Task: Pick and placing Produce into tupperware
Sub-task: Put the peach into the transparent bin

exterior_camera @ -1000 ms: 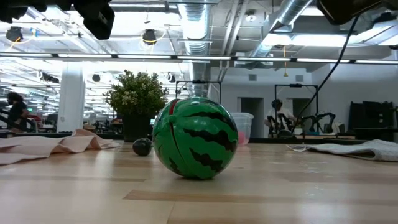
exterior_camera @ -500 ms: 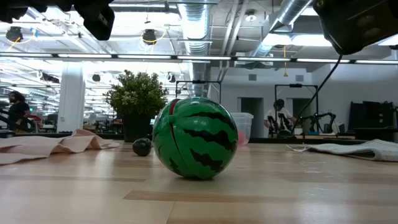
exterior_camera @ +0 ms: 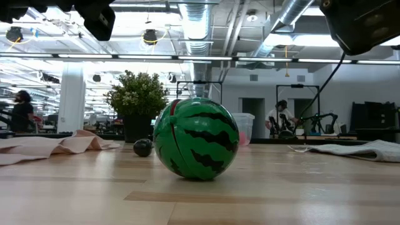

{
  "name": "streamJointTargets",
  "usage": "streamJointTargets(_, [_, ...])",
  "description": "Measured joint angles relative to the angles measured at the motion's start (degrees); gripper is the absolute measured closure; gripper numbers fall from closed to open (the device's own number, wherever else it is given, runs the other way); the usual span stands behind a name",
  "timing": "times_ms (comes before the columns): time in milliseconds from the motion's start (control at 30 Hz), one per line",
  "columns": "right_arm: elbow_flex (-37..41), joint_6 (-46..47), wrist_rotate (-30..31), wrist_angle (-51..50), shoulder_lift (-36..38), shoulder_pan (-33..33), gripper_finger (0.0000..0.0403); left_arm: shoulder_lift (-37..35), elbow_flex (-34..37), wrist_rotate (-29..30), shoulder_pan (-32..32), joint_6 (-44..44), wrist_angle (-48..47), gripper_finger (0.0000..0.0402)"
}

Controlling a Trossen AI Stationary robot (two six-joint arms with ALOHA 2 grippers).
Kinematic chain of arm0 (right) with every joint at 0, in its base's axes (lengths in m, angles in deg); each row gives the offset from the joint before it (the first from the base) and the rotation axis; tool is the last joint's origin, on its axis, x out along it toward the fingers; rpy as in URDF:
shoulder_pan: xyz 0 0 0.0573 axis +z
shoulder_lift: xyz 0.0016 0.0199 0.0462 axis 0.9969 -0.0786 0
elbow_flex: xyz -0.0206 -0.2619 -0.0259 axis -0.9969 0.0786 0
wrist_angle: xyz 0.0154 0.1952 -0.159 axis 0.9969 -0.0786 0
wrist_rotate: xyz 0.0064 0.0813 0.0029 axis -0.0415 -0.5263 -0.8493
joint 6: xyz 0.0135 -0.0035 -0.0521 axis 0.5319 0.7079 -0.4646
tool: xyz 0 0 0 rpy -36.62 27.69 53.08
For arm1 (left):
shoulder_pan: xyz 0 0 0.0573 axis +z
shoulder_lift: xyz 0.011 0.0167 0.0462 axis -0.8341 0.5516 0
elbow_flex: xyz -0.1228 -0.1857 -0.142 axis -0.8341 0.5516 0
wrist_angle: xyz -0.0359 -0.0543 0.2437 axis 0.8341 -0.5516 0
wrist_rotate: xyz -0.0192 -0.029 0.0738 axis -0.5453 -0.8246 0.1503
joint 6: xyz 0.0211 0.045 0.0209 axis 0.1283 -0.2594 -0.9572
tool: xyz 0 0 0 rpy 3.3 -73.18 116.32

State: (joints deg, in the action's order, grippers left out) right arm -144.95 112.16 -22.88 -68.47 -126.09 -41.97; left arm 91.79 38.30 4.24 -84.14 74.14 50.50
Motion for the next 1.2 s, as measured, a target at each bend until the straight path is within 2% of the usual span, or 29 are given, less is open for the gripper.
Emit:
streamJointTargets(133, [0.0, 0.0, -0.3, 0.0, 0.0, 0.0, 0.0188, 0.0, 0.0, 0.0, 0.0, 0.0, 0.0, 0.0304])
streamJointTargets(400, [0.0, -0.5, -0.5, -0.2, 0.0, 0.0, 0.0293, 0.0, 0.0, 0.1, 0.0, 0.0, 0.0, 0.0304])
streamJointTargets(500, [0.0, -1.0, 0.5, -0.8, 0.0, 0.0, 0.0319, 0.0, 0.0, 0.1, 0.0, 0.0, 0.0, 0.0304])
streamJointTargets(633, [0.0, -2.3, 1.0, -2.2, 0.0, -0.5, 0.0326, 0.0, 0.0, 0.1, 0.0, 0.0, 0.0, 0.0304])
streamJointTargets(833, [0.0, -4.3, 1.4, -5.8, 0.1, -1.9, 0.0314, 0.0, 0.0, 0.1, 0.0, 0.0, 0.0, 0.0304])
streamJointTargets(1200, [0.0, -15.6, 10.1, -8.8, 0.5, -10.0, 0.0313, 0.0, 0.0, 0.1, 0.0, 0.0, -0.1, 0.0304])
